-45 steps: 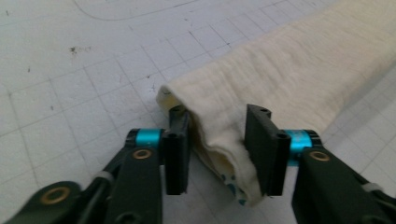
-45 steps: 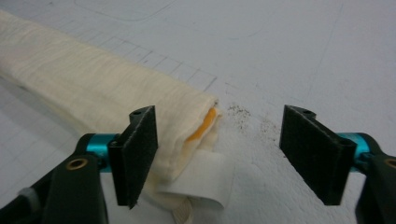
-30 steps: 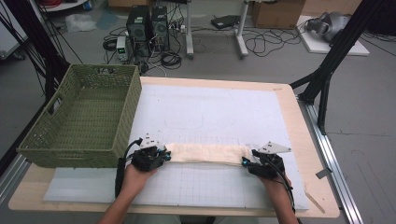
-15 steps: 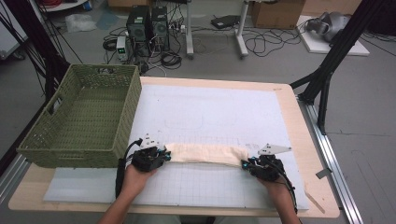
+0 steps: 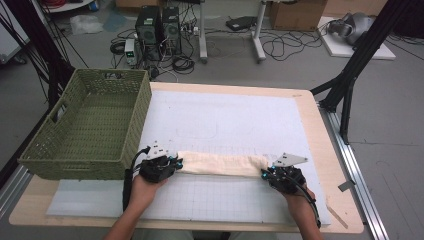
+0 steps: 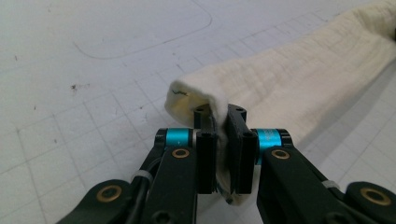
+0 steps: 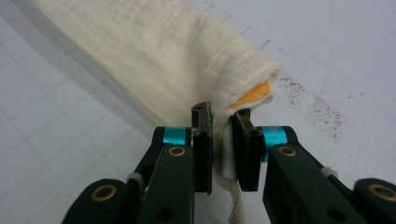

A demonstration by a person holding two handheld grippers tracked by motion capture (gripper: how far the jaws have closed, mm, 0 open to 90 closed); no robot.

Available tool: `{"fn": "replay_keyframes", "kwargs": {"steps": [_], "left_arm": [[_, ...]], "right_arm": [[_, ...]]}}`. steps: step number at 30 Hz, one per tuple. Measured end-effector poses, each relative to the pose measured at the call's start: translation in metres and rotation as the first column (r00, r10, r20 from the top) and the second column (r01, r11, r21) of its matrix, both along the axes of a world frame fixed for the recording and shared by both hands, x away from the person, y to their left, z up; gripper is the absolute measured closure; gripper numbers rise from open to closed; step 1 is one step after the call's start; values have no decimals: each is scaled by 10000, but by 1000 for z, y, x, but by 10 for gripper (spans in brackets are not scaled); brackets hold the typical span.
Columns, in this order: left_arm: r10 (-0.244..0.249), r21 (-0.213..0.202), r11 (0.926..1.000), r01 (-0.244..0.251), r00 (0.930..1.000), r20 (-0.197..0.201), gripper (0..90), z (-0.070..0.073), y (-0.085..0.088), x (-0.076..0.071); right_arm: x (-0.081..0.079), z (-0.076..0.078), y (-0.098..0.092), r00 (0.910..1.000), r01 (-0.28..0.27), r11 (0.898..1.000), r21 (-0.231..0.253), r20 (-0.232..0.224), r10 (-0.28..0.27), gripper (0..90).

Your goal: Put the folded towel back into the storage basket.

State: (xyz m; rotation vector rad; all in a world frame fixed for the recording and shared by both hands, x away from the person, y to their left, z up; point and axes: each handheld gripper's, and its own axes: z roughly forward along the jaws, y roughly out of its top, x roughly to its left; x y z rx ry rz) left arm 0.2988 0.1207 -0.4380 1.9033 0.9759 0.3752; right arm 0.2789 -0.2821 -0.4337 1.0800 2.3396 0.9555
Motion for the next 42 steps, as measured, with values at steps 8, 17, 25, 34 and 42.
{"fn": "replay_keyframes", "kwargs": {"steps": [8, 17, 25, 34, 42], "left_arm": [[-213, -322, 9992, 230, 9984, 516, 832, 12, -3, -3], [-262, -487, 9983, 304, 9961, 841, 834, 22, -1, -5], [-221, -616, 9976, 303, 9913, 1296, 834, 43, 4, -3], [-13, -488, 9988, 103, 9835, 1810, 833, 74, 21, -5], [594, -688, 9966, -452, 9735, 2210, 833, 96, 50, -9]], "right_arm": [[-4, 13, -11, 9979, 403, 9978, 520, 485, -428, 803], [-3, 20, -14, 9950, 573, 9958, 713, 778, -628, 803], [0, 28, -10, 9952, 511, 9956, 783, 789, -572, 802], [18, 50, 4, 9934, 167, 9966, 806, 1121, -257, 800], [42, 89, 27, 9854, -441, 9928, 1118, 1687, 247, 800]]}}
